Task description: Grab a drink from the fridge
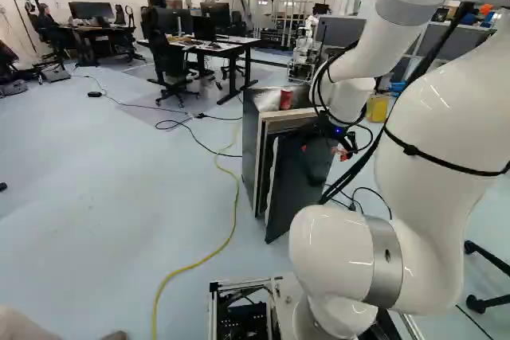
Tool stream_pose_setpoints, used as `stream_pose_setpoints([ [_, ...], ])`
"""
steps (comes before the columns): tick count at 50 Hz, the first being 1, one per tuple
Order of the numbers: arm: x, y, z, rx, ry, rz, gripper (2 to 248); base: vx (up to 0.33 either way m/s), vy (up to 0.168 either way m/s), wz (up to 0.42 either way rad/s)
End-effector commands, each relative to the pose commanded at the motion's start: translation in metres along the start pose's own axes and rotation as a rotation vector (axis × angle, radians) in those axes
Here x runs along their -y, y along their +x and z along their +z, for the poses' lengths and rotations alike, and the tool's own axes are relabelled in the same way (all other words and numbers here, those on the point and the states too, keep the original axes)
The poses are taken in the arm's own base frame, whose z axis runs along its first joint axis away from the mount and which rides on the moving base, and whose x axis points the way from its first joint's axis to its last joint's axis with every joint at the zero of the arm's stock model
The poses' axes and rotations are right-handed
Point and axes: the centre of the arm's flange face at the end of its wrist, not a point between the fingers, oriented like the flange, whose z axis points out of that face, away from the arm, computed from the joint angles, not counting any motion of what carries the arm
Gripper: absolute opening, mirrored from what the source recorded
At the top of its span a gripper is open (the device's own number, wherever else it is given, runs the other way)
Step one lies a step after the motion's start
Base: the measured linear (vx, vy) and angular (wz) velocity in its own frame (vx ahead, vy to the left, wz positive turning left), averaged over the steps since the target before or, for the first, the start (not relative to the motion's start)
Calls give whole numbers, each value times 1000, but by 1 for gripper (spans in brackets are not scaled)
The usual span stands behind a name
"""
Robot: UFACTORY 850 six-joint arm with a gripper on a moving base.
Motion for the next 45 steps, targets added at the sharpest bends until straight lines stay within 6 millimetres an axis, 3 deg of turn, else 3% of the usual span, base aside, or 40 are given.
stream_pose_setpoints([
  [45,27,13,6,0,20,-57,247,0,0,0],
])
